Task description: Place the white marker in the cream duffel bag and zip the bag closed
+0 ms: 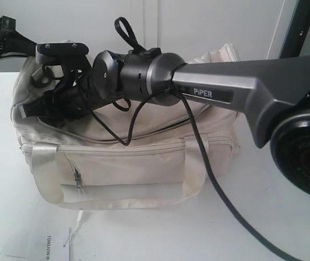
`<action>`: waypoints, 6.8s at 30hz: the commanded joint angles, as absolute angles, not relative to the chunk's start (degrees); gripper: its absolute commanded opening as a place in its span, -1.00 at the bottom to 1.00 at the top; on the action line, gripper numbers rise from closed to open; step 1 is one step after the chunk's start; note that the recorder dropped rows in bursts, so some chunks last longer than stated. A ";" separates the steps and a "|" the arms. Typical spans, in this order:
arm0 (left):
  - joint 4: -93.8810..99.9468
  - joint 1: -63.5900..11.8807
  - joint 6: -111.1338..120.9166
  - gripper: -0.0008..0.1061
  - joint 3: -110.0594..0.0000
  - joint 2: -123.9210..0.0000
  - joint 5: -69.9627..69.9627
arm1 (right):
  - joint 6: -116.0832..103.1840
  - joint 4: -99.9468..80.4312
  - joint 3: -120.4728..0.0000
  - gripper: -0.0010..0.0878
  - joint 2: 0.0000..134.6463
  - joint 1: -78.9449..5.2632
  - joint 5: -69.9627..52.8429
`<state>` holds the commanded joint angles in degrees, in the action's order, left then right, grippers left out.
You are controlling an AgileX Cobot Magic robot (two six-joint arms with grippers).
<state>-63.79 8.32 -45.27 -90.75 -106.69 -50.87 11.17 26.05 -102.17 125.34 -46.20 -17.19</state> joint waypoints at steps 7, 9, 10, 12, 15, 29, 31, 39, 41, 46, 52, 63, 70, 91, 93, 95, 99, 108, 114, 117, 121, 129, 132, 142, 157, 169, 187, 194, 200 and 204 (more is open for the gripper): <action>-63.79 8.32 -45.41 -0.97 -90.75 -106.69 -50.78 | 13.56 25.61 -102.17 -0.98 121.24 -45.01 -24.07; -63.79 8.32 -45.41 -0.97 -90.75 -106.69 -50.78 | 13.80 25.61 -102.17 -0.98 120.19 -44.31 -25.98; -63.79 8.32 -45.41 -0.97 -90.75 -106.69 -50.78 | 14.39 25.61 -102.17 -0.98 119.70 -43.89 -27.06; -63.79 8.32 -45.41 -0.97 -90.75 -106.69 -50.78 | 15.06 25.61 -102.17 -0.98 119.21 -43.32 -28.67; -63.79 8.32 -45.41 -0.97 -90.75 -106.69 -50.78 | 15.06 26.35 -102.17 -0.98 119.09 -42.80 -30.13; -63.79 8.32 -46.35 -0.97 -90.75 -106.69 -50.78 | 58.54 27.08 -102.07 0.11 119.64 -43.01 -39.42; -63.79 8.32 -46.48 -0.97 -90.75 -106.69 -50.78 | 63.73 27.08 -102.07 0.14 119.89 -43.39 -37.16; -63.79 8.32 -46.48 -0.97 -90.75 -106.69 -50.78 | 75.01 26.93 -102.07 0.27 121.95 -44.51 -34.70; -63.79 8.32 -46.48 -0.97 -90.75 -106.69 -50.78 | 75.01 26.65 -102.07 0.31 122.23 -44.79 -32.46; -63.79 8.32 -46.48 -0.97 -90.75 -106.69 -50.78 | 75.01 26.16 -102.07 0.31 123.42 -45.58 -26.49; -63.79 8.32 -46.46 -0.97 -90.75 -106.69 -50.89 | 74.57 25.14 -102.07 0.30 125.51 -45.67 -24.15; -63.79 8.32 -46.46 -0.97 -90.75 -106.69 -50.99 | 63.93 17.44 -102.07 -0.98 125.50 -45.67 -18.61; -63.79 8.32 -46.46 -0.97 -90.75 -106.69 -51.09 | 55.14 16.19 -102.07 -0.98 121.62 -45.67 -23.05; -63.79 8.32 -44.68 -0.97 -90.75 -106.69 -52.48 | 67.27 17.34 -102.07 0.61 127.81 -47.90 -13.38; -63.79 8.32 -43.87 -0.97 -90.75 -106.69 -52.61 | 67.27 16.61 -102.07 0.57 128.59 -47.90 -11.33; -63.89 8.32 -43.47 -0.97 -90.75 -106.69 -52.94 | 67.27 16.61 -102.07 0.40 129.26 -47.90 -9.81; -63.89 8.32 -43.47 -0.97 -90.75 -106.69 -53.47 | 67.27 15.78 -102.07 -0.40 130.24 -47.77 -9.50; -63.78 8.32 -43.60 -0.97 -90.75 -106.69 -53.57 | 55.91 15.55 -102.07 -0.98 126.01 -47.77 -15.26; -63.78 8.32 -43.60 -0.97 -90.75 -106.69 -53.57 | 48.11 15.55 -102.07 -0.98 121.98 -47.77 -22.95; -63.78 8.32 -43.70 -0.97 -90.75 -106.69 -53.57 | 47.14 15.55 -102.07 -0.98 120.72 -47.77 -24.40; -63.67 8.32 -43.69 -0.97 -90.75 -106.69 -53.57 | 45.75 15.55 -102.07 -0.98 119.85 -47.32 -27.00; -63.16 8.32 -43.82 -0.97 -90.75 -106.69 -53.25 | 42.70 15.68 -102.07 -0.98 117.46 -47.17 -32.23; -63.19 8.32 -43.82 -0.97 -90.75 -106.69 -52.82 | 42.39 17.28 -102.07 -0.98 116.26 -47.17 -35.93; -63.30 8.32 -43.37 -0.97 -90.75 -106.69 -52.04 | 36.90 18.40 -101.94 -0.98 112.74 -47.17 -40.74; -63.42 8.32 -39.62 -0.99 -90.75 -106.69 -49.41 | 38.82 29.86 -101.94 -0.98 112.65 -47.56 -46.31; -63.42 8.32 -39.38 -0.99 -90.75 -106.69 -49.15 | 40.86 32.68 -101.94 -0.98 112.65 -48.92 -48.66; -63.42 8.32 -41.94 -0.99 -90.75 -106.69 -49.68 | 3.15 24.30 -101.94 0.03 123.19 -47.94 -22.79; -63.42 8.32 -42.23 -0.99 -90.75 -106.69 -50.11 | 2.37 26.06 -102.06 -0.06 125.55 -46.81 -16.50; -63.42 8.32 -42.23 -0.99 -90.75 -106.69 -50.11 | 2.18 26.07 -102.06 -0.40 126.82 -46.88 -14.18; -63.42 8.32 -42.23 -0.99 -90.75 -106.69 -50.11 | 2.59 26.07 -102.06 -0.98 126.37 -46.88 -15.18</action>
